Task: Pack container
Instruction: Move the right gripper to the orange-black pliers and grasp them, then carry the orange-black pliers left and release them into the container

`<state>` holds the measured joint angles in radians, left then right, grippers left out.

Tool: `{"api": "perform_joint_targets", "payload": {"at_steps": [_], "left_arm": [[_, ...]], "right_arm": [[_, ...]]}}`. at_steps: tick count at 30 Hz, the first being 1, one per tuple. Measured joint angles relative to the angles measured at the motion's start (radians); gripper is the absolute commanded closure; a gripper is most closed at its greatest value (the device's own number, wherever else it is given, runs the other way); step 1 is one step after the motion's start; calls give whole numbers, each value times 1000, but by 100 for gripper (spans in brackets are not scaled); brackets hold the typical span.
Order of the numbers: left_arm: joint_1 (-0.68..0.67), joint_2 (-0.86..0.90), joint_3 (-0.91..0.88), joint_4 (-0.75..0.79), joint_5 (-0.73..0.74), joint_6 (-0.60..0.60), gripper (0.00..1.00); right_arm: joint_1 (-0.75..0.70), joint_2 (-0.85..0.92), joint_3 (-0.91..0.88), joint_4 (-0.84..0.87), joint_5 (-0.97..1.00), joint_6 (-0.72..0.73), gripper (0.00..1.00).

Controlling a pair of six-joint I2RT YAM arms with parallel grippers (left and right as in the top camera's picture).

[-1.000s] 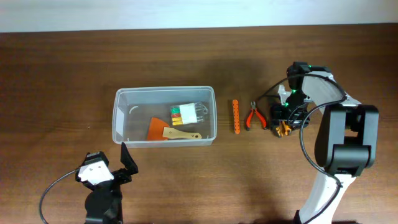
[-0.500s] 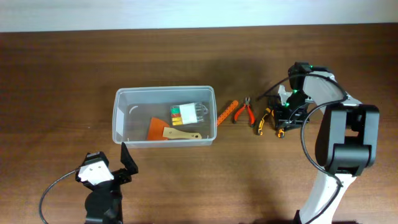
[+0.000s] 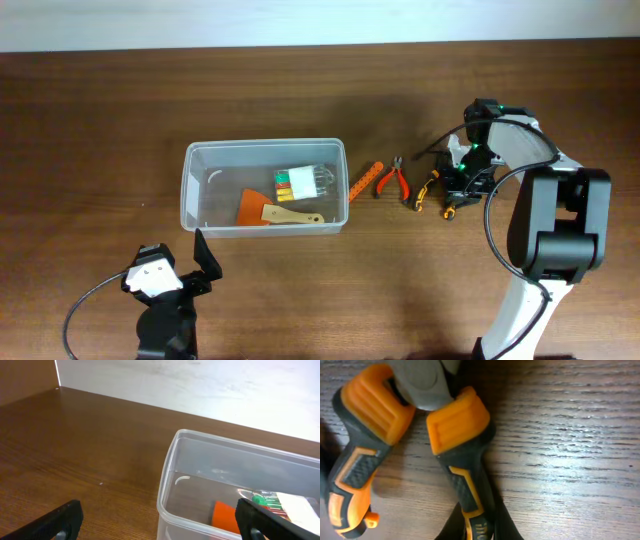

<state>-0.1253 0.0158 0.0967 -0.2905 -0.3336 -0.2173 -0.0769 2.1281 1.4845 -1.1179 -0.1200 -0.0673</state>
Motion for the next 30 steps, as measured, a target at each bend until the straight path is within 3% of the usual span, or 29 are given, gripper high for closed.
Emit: {"api": "perform_joint_targets", "payload": {"at_steps": [8, 15, 23, 27, 30], "left_arm": [[0, 0, 0, 0, 0, 0, 1], [0, 0, 0, 0, 0, 0, 1], [0, 0, 0, 0, 0, 0, 1], [0, 0, 0, 0, 0, 0, 1], [0, 0, 0, 0, 0, 0, 1]], "right_arm": [[3, -5, 24, -14, 25, 26, 96], [39, -169, 254, -124, 48, 68, 96], [307, -434, 467, -160, 48, 59, 96], [450, -443, 468, -148, 52, 27, 96], [520, -420, 460, -101, 56, -77, 96]]}}
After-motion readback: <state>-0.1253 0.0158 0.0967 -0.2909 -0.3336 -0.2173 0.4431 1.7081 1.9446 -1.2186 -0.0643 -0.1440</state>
